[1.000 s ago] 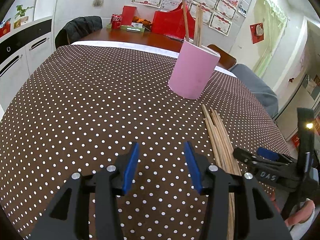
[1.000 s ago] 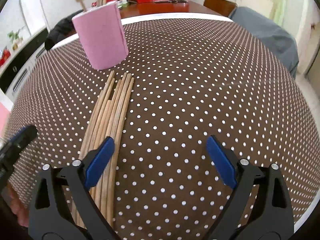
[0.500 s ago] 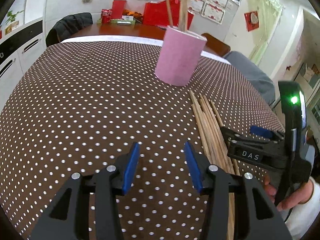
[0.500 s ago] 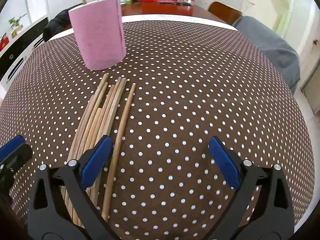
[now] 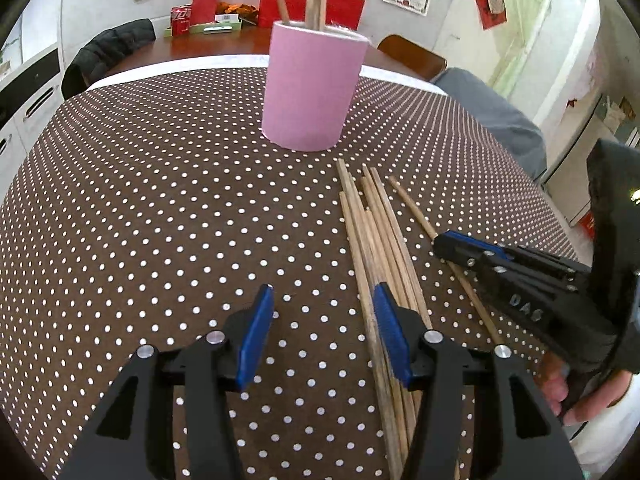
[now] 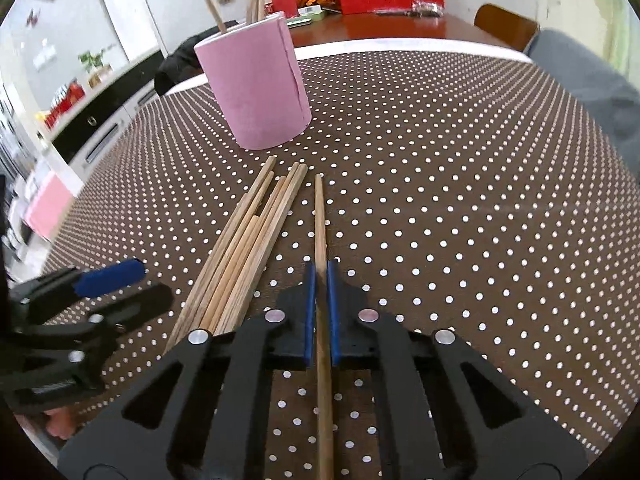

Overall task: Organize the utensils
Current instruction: 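Grasp a chopstick with the right tool while the left tool grasps another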

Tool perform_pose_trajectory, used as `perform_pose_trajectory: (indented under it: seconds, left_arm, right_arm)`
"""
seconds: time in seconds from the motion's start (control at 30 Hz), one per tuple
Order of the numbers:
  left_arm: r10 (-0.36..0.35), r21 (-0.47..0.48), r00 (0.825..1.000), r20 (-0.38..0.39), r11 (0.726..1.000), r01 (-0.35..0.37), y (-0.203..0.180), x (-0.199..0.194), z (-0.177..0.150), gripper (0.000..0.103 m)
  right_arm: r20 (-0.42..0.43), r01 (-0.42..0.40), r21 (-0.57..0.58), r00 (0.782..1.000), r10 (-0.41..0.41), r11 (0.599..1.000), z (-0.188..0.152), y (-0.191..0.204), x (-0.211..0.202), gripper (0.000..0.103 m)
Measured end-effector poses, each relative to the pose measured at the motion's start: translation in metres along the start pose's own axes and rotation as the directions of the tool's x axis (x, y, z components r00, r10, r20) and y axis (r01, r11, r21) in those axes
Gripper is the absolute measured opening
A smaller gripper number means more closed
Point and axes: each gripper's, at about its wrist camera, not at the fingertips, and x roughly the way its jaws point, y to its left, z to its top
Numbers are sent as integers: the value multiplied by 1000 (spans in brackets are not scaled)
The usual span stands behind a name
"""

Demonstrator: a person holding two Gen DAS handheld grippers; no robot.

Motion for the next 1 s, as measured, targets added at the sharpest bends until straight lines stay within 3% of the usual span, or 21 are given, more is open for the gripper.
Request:
perform_pose_trajectory:
  seconds: [0.37,1.0]
  left_arm:
    - [89,64,996,-23,994,-88,-18,18,11,60]
    - [204,42,976,-80,979,-202,-7,18,23,60]
  right_arm:
    - [0,-50,39,999,50,998,1,-13,-5,7]
    - [0,-80,63,997,80,995,-2,-22,-12,6]
